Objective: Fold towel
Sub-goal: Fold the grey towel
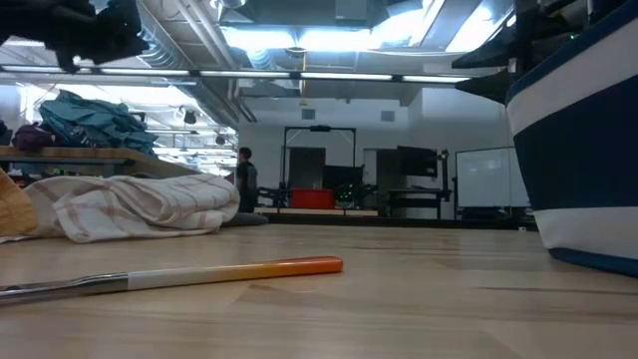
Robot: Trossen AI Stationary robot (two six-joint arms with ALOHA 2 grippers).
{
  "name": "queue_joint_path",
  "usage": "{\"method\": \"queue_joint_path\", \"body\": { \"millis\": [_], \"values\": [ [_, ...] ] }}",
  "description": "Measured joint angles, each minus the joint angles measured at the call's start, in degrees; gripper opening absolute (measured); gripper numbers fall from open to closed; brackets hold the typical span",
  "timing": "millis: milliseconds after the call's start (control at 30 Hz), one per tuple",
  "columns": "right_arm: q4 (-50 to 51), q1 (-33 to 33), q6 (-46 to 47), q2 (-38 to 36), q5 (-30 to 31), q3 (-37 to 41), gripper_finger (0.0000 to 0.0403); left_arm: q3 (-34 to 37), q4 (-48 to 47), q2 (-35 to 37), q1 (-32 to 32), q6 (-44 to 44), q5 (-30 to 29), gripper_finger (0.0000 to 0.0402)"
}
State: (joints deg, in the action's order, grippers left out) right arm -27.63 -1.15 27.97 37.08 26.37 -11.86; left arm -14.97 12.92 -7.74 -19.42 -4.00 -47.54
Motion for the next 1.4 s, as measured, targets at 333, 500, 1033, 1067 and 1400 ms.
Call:
{"method": "queue_joint_path", "body": {
  "millis": [333,500,1033,1067,1400],
  "values": [
    [-0.1,0.0,0.0,-0.1,0.0,0.0,0.0184,-8.4,-0.3,-23.1,-11.4,-3.9,8.0,0.0086],
    [-0.1,0.0,0.0,-0.1,0.0,0.0,0.0184,-14.1,-0.3,-37.2,-21.6,0.2,14.6,0.0086],
    [0.8,0.0,0.0,-0.1,-3.5,0.0,0.0184,-20.6,-8.8,-64.5,-42.0,10.2,33.2,0.0086],
    [0.8,0.0,0.0,-0.1,-3.5,0.0,0.0184,-20.6,-10.1,-65.3,-42.4,8.4,33.9,0.0086],
    [3.1,0.0,0.0,-0.1,-3.5,-0.1,0.0184,-20.6,-11.4,-67.0,-42.6,5.1,34.8,0.0086]
  ]
}}
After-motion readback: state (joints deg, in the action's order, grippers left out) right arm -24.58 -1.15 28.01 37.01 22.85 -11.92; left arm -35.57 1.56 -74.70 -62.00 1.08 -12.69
